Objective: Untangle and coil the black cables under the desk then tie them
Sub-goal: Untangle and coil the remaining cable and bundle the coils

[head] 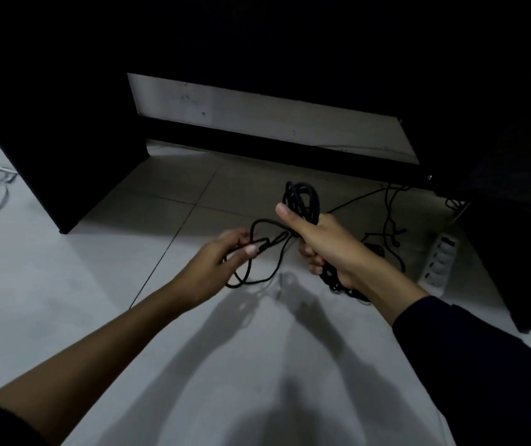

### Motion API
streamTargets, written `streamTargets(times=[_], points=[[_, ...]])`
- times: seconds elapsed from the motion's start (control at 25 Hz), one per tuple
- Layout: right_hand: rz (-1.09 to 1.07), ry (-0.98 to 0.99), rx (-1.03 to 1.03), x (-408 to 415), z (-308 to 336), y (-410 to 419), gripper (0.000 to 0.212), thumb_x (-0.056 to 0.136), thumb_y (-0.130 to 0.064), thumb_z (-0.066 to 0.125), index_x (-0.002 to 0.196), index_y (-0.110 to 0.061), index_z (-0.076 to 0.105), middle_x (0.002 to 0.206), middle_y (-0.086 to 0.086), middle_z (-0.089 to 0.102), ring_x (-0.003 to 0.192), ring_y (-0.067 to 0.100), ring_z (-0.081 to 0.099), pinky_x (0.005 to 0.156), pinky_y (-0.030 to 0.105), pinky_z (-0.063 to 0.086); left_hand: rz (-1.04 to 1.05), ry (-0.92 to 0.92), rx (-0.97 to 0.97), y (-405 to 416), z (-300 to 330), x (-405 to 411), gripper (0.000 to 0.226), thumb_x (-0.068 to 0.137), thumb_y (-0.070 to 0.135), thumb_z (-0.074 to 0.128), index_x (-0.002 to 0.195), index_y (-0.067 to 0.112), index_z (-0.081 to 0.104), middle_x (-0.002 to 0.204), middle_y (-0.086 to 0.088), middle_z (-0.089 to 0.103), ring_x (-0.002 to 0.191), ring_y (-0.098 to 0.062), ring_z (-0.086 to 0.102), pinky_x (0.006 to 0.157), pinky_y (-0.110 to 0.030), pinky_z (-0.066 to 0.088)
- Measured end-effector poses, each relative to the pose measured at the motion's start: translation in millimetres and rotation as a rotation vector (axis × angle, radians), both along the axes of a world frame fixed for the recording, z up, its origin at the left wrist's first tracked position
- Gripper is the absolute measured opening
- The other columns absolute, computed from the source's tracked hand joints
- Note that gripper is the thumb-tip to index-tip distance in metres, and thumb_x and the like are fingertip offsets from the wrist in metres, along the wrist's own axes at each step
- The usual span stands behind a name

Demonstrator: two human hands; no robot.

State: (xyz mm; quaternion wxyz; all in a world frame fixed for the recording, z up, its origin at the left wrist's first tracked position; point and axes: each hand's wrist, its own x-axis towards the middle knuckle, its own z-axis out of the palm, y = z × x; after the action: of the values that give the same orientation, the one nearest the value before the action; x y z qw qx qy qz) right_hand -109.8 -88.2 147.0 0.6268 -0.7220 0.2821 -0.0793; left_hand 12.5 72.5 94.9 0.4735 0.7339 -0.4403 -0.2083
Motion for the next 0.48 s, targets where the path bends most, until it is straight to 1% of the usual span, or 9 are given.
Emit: streamTargets(times=[0.04, 0.08, 0.12, 0.2, 0.28, 0.32, 0.36, 0.4, 0.48], points=[[0.01, 0.013, 0.01, -2, -1, 1, 0.056, 0.071, -0.071, 0.066, 0.082, -0.016, 0.061, 0.048, -0.006, 0.03, 0.037, 0.008, 0.026, 0.037, 0.02, 0.026, 0.032, -0.028, -0.041, 0, 8, 2, 0.009, 0.096, 0.033, 0.05, 0.094, 0.033, 0.059, 0.094, 0.023, 0.063, 0.086, 0.008, 0.059, 0.073, -0.009, 0.044], [0.025, 0.02, 0.02, -3, -2, 1, 0.054, 0.067, -0.075, 0.067, 0.08, -0.022, 0.068, 0.048, -0.006, 0.03, 0.038, 0.008, 0.025, 0.037, 0.021, 0.026, 0.051, -0.039, -0.073, -1, 15, 4, 0.011, 0.096, 0.034, 0.049, 0.092, 0.029, 0.058, 0.084, 0.022, 0.062, 0.077, 0.006, 0.058, 0.068, -0.012, 0.044], [0.041, 0.023, 0.03, -3, -2, 3, 0.047, 0.063, -0.078, 0.066, 0.072, -0.031, 0.071, 0.049, -0.005, 0.03, 0.038, 0.009, 0.025, 0.038, 0.021, 0.026, 0.052, -0.022, -0.1, -2, 21, 6, 0.016, 0.097, 0.035, 0.049, 0.093, 0.022, 0.058, 0.081, 0.017, 0.065, 0.075, 0.002, 0.06, 0.068, -0.017, 0.046], [0.09, 0.031, 0.021, -5, -1, 4, 0.041, 0.061, -0.08, 0.066, 0.059, -0.039, 0.068, 0.049, -0.004, 0.031, 0.038, 0.009, 0.025, 0.039, 0.021, 0.026, 0.033, 0.057, -0.107, -7, 30, 4, 0.021, 0.098, 0.031, 0.049, 0.098, 0.012, 0.057, 0.086, 0.003, 0.073, 0.077, -0.009, 0.069, 0.07, -0.026, 0.054], [0.144, 0.035, -0.014, -5, 0, 7, 0.04, 0.064, -0.078, 0.066, 0.07, -0.039, 0.072, 0.049, -0.004, 0.031, 0.038, 0.009, 0.025, 0.039, 0.021, 0.026, 0.056, 0.041, -0.085, -12, 35, 0, 0.02, 0.098, 0.03, 0.049, 0.099, 0.013, 0.059, 0.082, 0.0, 0.074, 0.061, -0.009, 0.066, 0.057, -0.028, 0.051], [0.162, 0.035, -0.03, -5, -1, 7, 0.048, 0.067, -0.076, 0.065, 0.078, -0.03, 0.072, 0.049, -0.004, 0.03, 0.039, 0.009, 0.025, 0.039, 0.021, 0.025, 0.084, -0.013, -0.068, -14, 37, -2, 0.02, 0.098, 0.031, 0.049, 0.098, 0.015, 0.061, 0.078, 0.002, 0.074, 0.057, -0.006, 0.063, 0.054, -0.028, 0.047], [0.162, 0.044, -0.039, -5, -2, 7, 0.056, 0.069, -0.075, 0.065, 0.076, -0.02, 0.067, 0.049, -0.004, 0.03, 0.039, 0.01, 0.025, 0.039, 0.021, 0.025, 0.112, -0.092, -0.043, -16, 40, -3, 0.021, 0.098, 0.033, 0.049, 0.097, 0.016, 0.062, 0.074, 0.004, 0.073, 0.058, -0.004, 0.062, 0.055, -0.029, 0.047], [0.162, 0.052, -0.046, -4, -2, 9, 0.06, 0.071, -0.074, 0.063, 0.07, -0.015, 0.057, 0.05, -0.003, 0.03, 0.039, 0.01, 0.025, 0.039, 0.021, 0.025, 0.128, -0.178, -0.01, -18, 41, -3, 0.021, 0.098, 0.034, 0.049, 0.096, 0.018, 0.063, 0.071, 0.005, 0.073, 0.064, -0.004, 0.063, 0.059, -0.03, 0.048], [0.169, 0.064, -0.037, -3, -3, 12, 0.057, 0.075, -0.073, 0.059, 0.067, -0.018, 0.045, 0.049, -0.004, 0.031, 0.039, 0.011, 0.025, 0.039, 0.022, 0.026, 0.135, -0.283, 0.055, -19, 43, -3, 0.024, 0.098, 0.036, 0.045, 0.096, 0.02, 0.062, 0.076, 0.006, 0.072, 0.074, -0.006, 0.066, 0.067, -0.032, 0.051]])
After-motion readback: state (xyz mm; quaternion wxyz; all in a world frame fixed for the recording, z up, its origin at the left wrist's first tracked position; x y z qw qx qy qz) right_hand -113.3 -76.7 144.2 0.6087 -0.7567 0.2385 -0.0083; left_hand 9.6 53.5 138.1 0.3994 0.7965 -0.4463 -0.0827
